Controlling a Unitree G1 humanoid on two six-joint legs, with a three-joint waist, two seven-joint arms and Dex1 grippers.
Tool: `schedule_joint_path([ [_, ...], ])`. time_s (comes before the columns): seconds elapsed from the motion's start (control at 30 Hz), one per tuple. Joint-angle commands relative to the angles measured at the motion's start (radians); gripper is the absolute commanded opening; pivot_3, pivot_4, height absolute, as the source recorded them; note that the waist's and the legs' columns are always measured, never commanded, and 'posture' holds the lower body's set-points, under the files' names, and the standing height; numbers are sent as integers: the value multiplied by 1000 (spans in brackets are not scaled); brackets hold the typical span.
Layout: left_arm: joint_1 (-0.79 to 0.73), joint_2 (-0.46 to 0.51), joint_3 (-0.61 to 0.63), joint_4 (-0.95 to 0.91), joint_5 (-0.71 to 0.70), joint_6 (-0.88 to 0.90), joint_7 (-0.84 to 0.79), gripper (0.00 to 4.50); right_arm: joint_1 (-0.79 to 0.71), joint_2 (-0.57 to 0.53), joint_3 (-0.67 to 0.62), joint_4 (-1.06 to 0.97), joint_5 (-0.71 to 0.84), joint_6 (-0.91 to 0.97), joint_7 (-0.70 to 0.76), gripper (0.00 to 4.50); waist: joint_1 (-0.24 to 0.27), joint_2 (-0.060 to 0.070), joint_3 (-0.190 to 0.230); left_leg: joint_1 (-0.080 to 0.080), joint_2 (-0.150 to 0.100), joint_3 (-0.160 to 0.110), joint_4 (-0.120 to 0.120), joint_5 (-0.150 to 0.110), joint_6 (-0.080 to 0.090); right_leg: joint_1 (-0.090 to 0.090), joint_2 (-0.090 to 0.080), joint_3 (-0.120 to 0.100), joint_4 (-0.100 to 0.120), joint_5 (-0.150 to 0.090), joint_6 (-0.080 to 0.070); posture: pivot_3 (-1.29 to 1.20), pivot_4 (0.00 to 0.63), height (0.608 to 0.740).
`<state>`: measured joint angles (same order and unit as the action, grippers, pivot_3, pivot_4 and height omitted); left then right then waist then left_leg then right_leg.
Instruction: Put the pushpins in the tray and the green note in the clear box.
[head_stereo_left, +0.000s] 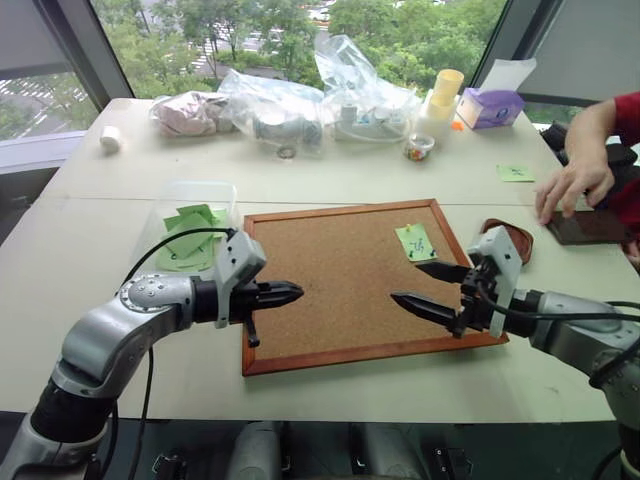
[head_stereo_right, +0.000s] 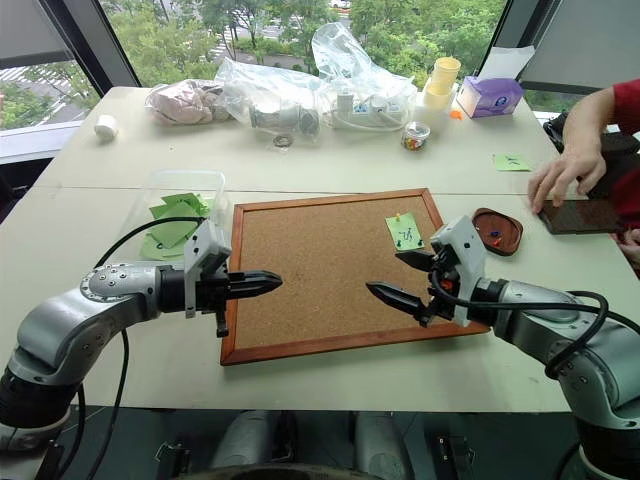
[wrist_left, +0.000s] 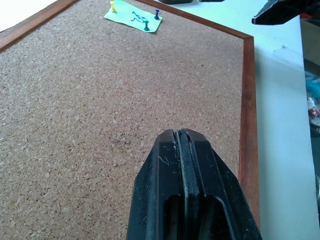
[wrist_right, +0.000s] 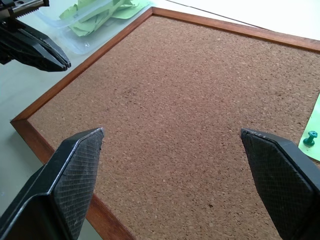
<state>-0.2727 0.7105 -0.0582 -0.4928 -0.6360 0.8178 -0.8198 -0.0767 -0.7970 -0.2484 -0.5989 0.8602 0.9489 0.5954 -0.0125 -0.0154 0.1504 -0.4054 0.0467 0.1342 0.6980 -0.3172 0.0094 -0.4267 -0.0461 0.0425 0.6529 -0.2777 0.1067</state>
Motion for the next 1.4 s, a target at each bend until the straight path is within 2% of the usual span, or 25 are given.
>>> schedule_joint_path([
  [0.03, 1, 8, 27, -27, -8, -11, 1, 40, 7, -12, 14, -6, -41, -34, 5, 4500, 0, 0, 0, 0, 0, 0, 0, 0, 0, 0, 0, 0, 0, 0, 0, 0, 150, 731],
  [0.4, -5, 36, -3, -42, 3, -15, -21, 40, -9, 27, 65, 11, -133, -93, -12, 4500, 0, 0, 0, 0, 0, 0, 0, 0, 0, 0, 0, 0, 0, 0, 0, 0, 150, 731],
  [0.57, -52, 4, -12, -17, 26, -40, -5, 40, -34, 45, 68, 39, -151, -88, -35, 4500, 1, 0, 0, 0, 0, 0, 0, 0, 0, 0, 0, 0, 0, 0, 0, 0, 150, 731],
  [0.73, -149, -76, -122, 72, 137, -93, 28, 40, -110, 96, 95, 95, -192, -107, -79, 4500, 1, 0, 0, 0, -1, 0, 1, 0, 0, 1, 0, 0, 0, 0, 0, 0, 150, 731],
  [0.83, -182, -85, -183, 128, 240, -168, 33, 40, -136, 120, 101, 119, -222, -115, -105, 4500, 1, 0, 0, 0, -3, 0, 1, 0, 0, 0, 1, 0, 0, 0, 0, 0, 150, 731],
  [1.13, -210, -59, -297, 251, 399, -213, -21, 40, -284, 176, 155, 381, -397, -234, -145, 4500, 0, 0, 0, -1, -3, 0, 0, 0, 0, 0, 1, 0, 0, 0, 0, 0, 150, 731],
  [1.2, -203, -43, -322, 279, 438, -224, -38, 40, -331, 194, 168, 505, -448, -296, -145, 4500, 0, 0, 0, -1, -3, 0, 0, 0, 0, -1, 1, 0, 0, 0, 0, 0, 150, 731],
  [1.4, -181, -47, -321, 273, 455, -189, -40, 40, -408, 241, 192, 657, -505, -393, -105, 4500, -1, 1, 0, -1, -1, 1, 1, 0, 0, -1, 1, 0, 1, 0, 0, 0, 150, 731],
])
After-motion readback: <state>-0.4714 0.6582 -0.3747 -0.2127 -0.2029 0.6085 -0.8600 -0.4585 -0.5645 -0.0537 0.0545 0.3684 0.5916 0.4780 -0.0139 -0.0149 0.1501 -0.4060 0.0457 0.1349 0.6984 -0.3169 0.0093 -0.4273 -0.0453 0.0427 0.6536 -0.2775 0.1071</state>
